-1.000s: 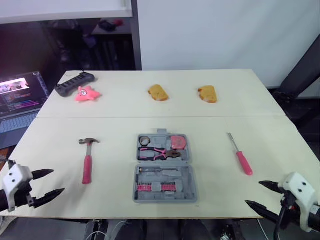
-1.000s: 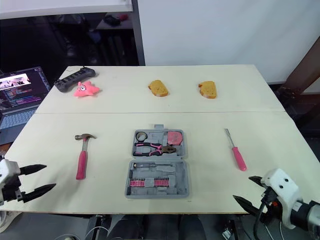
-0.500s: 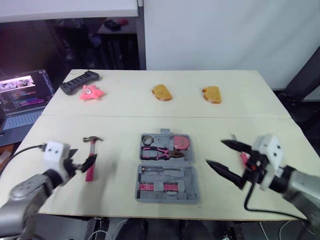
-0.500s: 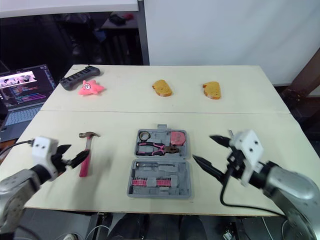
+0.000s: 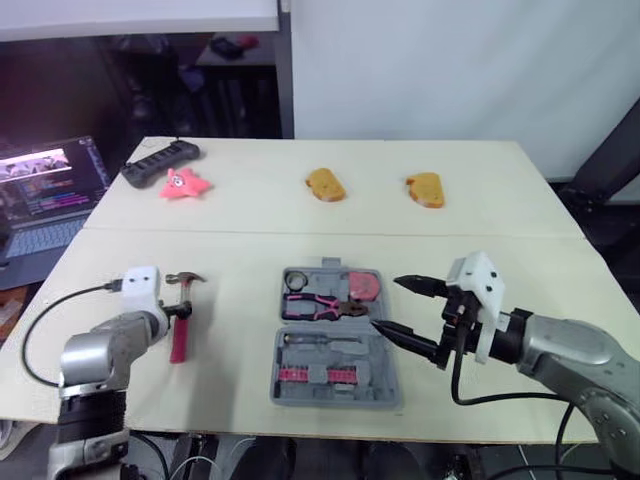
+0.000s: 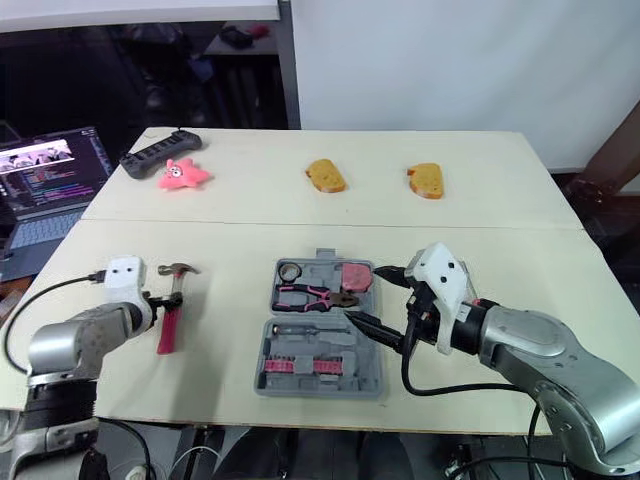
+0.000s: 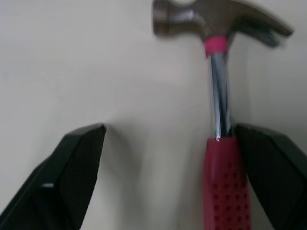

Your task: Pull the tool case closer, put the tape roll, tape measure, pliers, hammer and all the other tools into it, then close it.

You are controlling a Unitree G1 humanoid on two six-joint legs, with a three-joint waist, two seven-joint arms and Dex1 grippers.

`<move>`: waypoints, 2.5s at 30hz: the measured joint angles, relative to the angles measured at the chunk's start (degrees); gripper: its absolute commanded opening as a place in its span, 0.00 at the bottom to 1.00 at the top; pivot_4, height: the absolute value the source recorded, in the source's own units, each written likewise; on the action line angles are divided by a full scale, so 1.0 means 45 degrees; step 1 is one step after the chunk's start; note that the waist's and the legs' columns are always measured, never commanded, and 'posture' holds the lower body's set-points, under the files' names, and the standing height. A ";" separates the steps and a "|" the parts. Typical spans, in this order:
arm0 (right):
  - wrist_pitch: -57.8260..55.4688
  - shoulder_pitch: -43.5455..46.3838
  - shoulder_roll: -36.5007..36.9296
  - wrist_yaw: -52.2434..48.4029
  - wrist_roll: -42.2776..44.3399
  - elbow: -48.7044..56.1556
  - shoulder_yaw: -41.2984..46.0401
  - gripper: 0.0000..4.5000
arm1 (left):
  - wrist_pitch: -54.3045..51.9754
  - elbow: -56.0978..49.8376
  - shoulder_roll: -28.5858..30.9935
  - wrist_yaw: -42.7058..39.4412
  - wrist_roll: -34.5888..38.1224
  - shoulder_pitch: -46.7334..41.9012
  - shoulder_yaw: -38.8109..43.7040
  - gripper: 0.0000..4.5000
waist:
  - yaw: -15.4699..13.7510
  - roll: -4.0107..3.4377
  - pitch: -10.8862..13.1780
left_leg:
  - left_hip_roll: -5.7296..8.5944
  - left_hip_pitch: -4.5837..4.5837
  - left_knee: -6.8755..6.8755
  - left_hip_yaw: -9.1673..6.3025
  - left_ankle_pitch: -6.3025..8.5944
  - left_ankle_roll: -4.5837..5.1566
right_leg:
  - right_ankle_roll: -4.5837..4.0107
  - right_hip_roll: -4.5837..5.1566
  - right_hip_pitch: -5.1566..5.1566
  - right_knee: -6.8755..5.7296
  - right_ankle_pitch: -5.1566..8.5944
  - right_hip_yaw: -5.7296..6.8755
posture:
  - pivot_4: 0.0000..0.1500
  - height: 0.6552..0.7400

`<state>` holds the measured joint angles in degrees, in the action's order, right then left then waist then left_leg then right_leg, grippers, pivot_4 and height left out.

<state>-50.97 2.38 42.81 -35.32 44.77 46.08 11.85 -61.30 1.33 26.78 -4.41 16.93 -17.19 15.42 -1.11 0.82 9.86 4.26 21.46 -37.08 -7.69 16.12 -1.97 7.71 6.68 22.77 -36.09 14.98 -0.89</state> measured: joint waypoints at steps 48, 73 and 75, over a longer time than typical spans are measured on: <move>0.0362 -0.1441 0.1319 -0.0249 0.0356 -0.0180 0.1172 1.00 | -0.0817 -0.6982 0.5893 -0.9848 0.2834 -0.1545 -0.5518 0.00 | 0.0090 0.0053 0.0136 | -0.0025 0.0212 -0.0007 -0.0009 -0.0011 -0.0012 | -0.0005 0.0013 0.0197 0.0002 -0.0005 0.0002 | 1.00 1.00; 0.0192 -0.3334 0.2775 -0.1072 0.1689 0.0514 0.3891 1.00 | -0.0804 -0.5389 -0.0045 -0.8845 -0.0146 -0.6093 -1.3344 0.00 | 0.0067 0.0063 0.0158 | 0.0007 0.0201 -0.0084 0.0014 -0.0009 0.0009 | 0.0022 -0.0006 0.0132 -0.0002 -0.0016 0.0011 | 1.00 1.00; 0.0356 -0.3207 0.2887 -0.1364 0.1600 0.0440 0.3674 1.00 | -0.0737 -0.5135 -0.0401 -0.8713 -0.0465 -0.6410 -1.3872 0.00 | 0.0109 0.0060 0.0156 | 0.0004 0.0191 -0.0082 0.0016 -0.0008 0.0009 | 0.0022 -0.0010 0.0134 -0.0007 -0.0015 0.0011 | 1.00 1.00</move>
<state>-49.37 -12.05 55.81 -41.46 51.98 48.06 28.38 -64.62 -21.78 24.98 -43.62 14.83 -46.03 -47.00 -0.62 1.09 10.56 4.28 22.32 -37.44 -7.62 16.08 -1.93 7.81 6.64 23.37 -36.12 14.91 -0.84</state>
